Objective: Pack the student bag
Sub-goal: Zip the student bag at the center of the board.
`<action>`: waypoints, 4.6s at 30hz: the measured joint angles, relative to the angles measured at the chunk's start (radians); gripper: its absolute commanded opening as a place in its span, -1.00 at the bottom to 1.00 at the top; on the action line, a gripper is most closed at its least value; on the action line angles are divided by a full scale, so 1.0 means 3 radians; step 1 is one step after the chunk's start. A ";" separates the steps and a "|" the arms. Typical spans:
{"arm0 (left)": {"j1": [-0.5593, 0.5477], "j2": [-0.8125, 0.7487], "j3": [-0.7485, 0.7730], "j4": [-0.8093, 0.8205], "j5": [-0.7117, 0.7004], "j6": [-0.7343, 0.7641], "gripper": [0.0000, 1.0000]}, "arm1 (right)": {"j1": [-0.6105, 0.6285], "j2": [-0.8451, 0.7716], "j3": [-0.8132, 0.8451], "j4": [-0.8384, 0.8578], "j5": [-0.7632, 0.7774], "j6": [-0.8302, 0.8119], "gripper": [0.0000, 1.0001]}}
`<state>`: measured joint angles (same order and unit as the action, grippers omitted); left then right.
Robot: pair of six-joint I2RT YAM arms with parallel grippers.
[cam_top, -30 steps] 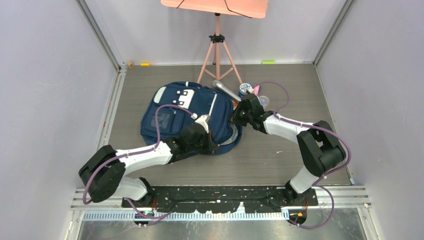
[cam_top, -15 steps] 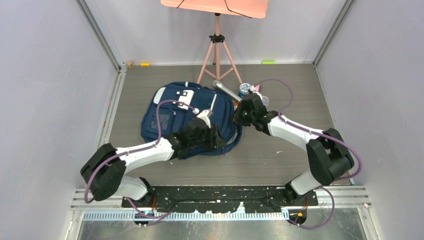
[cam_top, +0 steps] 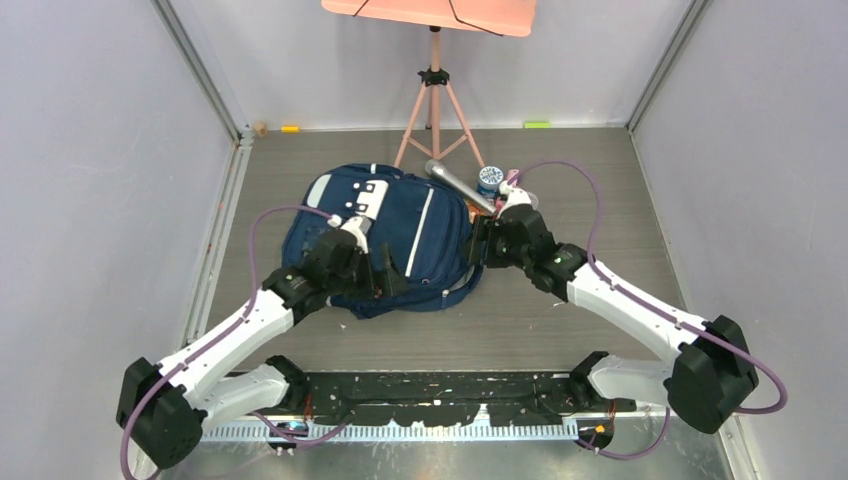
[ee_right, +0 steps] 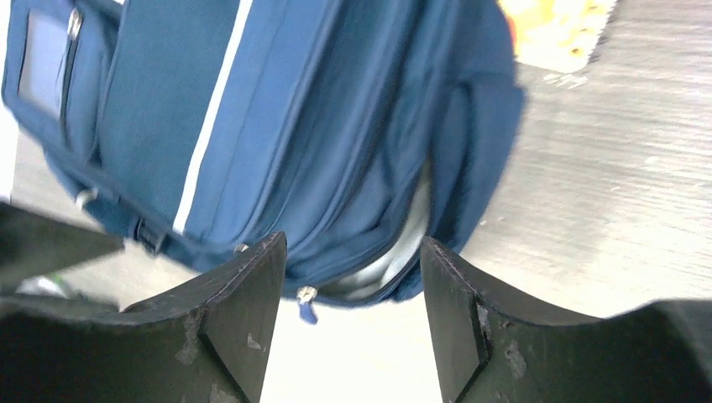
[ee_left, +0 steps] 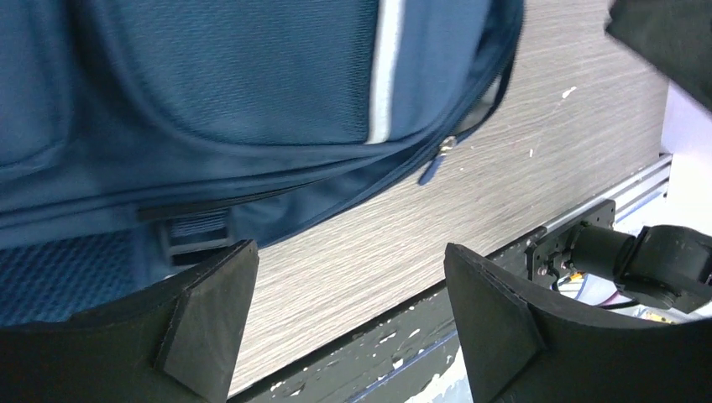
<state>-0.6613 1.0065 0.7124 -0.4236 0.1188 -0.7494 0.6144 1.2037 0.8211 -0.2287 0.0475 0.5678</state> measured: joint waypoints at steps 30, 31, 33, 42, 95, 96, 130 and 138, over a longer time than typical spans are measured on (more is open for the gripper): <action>0.0404 -0.0525 -0.1133 0.0313 0.0006 -0.0809 0.52 | 0.1326 0.0815 -0.0037 -0.0158 0.0740 0.1086 -0.04; 0.0407 -0.0523 -0.1148 0.0356 -0.0020 -0.0815 0.48 | 0.1330 0.0844 -0.0037 -0.0148 0.0743 0.1090 -0.06; 0.0413 -0.0506 -0.1176 0.0429 -0.0067 -0.0824 0.37 | 0.1336 0.0913 -0.0037 -0.0122 0.0757 0.1091 -0.11; 0.0436 -0.0426 -0.1207 0.0490 -0.0299 -0.0791 -0.24 | 0.1344 0.1122 0.0084 -0.0121 0.0856 0.1043 -0.79; 0.0734 -0.0791 0.0045 -0.0501 -0.0314 0.1094 0.36 | 0.0381 0.0622 -0.0121 -0.0015 -0.0473 0.0481 -0.99; 0.0504 -0.0641 0.0086 -0.0464 -0.0402 0.1157 0.36 | 0.0380 0.0622 -0.0125 -0.0009 -0.0476 0.0486 -0.99; -0.0938 0.1584 0.0482 0.1211 -0.0397 0.2326 -0.04 | 0.0300 0.0434 -0.0401 0.0225 -0.0476 0.0754 -0.99; -0.0954 0.1677 0.0418 0.1438 -0.0493 0.2328 -0.85 | 0.0295 0.0352 -0.0441 0.0240 -0.0401 0.0782 -0.99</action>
<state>-0.9474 1.5097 0.8379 0.0078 -0.0292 -0.0509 0.7029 1.3094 0.6888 -0.1566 -0.0727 0.8024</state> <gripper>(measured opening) 0.218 0.099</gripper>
